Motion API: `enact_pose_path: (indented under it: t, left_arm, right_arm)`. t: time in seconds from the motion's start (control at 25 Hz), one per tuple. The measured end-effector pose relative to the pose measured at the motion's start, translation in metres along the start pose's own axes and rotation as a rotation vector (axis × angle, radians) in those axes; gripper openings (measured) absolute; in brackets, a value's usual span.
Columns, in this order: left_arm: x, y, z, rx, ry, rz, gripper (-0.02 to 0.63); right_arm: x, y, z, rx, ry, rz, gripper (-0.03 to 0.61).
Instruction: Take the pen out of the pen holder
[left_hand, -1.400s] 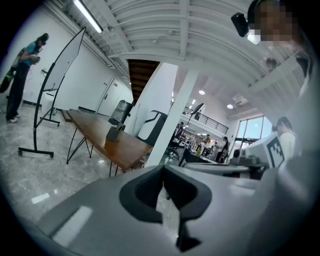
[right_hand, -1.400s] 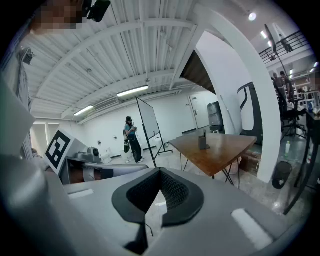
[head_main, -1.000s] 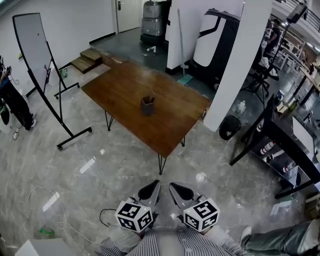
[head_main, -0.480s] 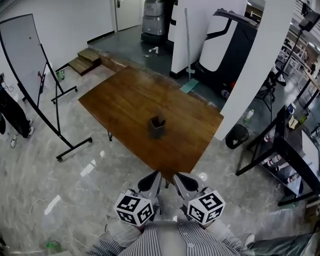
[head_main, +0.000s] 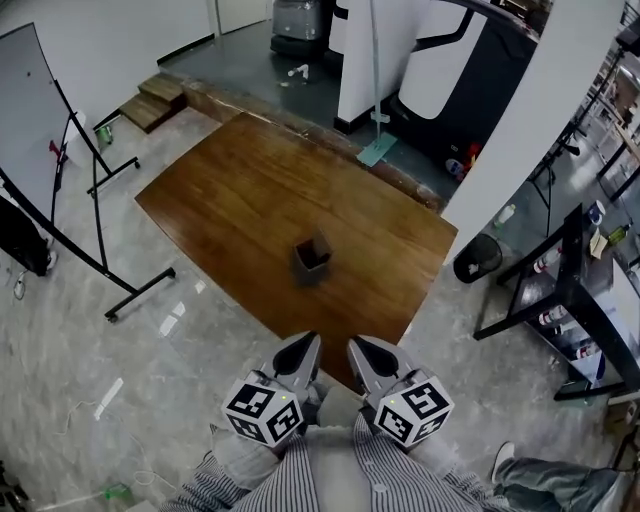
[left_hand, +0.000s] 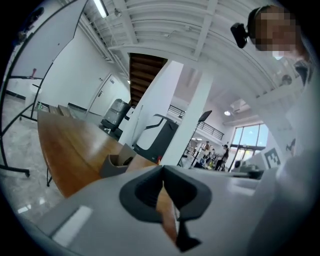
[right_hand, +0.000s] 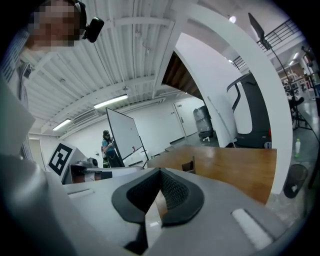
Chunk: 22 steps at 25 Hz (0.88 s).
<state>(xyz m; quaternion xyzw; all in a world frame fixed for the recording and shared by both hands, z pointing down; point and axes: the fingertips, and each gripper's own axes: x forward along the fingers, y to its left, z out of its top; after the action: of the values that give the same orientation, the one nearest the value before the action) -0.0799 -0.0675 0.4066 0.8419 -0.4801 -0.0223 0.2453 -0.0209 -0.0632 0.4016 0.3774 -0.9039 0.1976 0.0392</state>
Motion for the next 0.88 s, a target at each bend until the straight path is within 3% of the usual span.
enact_pose_path:
  t: [0.32,0.68,0.88]
  left_arm:
    - [0.033,0.021,0.018,-0.004,-0.007,0.026,-0.002]
    - [0.075,0.055,0.013,0.146,0.034,0.029,-0.002]
    - [0.101,0.073,0.004,0.189,0.080,0.025,-0.002]
  right_arm:
    - [0.034,-0.026,0.011,-0.005,0.079,0.059,-0.008]
    - [0.074,-0.056,-0.007,0.013,0.165,0.059,-0.008]
    - [0.093,-0.071,-0.027,0.066,0.196,0.055,-0.008]
